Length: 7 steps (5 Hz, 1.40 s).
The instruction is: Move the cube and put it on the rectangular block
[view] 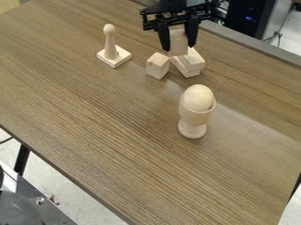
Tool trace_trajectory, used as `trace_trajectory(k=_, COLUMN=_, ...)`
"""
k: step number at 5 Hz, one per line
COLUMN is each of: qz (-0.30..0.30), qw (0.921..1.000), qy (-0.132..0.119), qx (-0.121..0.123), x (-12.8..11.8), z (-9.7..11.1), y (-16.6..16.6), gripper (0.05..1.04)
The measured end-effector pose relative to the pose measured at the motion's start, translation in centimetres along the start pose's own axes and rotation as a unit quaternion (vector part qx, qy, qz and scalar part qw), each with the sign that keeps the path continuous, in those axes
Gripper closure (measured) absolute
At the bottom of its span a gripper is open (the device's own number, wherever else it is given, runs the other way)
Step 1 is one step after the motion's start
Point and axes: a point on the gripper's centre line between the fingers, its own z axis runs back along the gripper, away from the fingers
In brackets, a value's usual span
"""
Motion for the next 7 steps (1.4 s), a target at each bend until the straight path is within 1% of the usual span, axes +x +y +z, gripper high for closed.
trace_trajectory(k=1, qz=-0.014, qw=0.9998, qy=-0.013, qx=0.005, x=0.0, z=-0.6, y=-0.6, gripper=0.520)
trace_trajectory(k=2, qz=-0.022, qw=0.9995, qy=-0.020, qx=0.012, x=0.0, z=-1.7, y=-0.9, gripper=0.520)
trace_trajectory(k=3, qz=-0.026, qw=0.9991, qy=-0.030, qx=0.012, x=0.6, z=-2.1, y=-1.3, gripper=0.520)
trace_trajectory(k=5, qz=-0.022, qw=0.9992, qy=-0.033, qx=0.008, x=2.1, z=-2.3, y=-2.6, gripper=0.520)
trace_trajectory(k=7, qz=-0.022, qw=0.9992, qy=-0.033, qx=0.007, x=2.6, z=-1.6, y=-3.2, gripper=0.520)
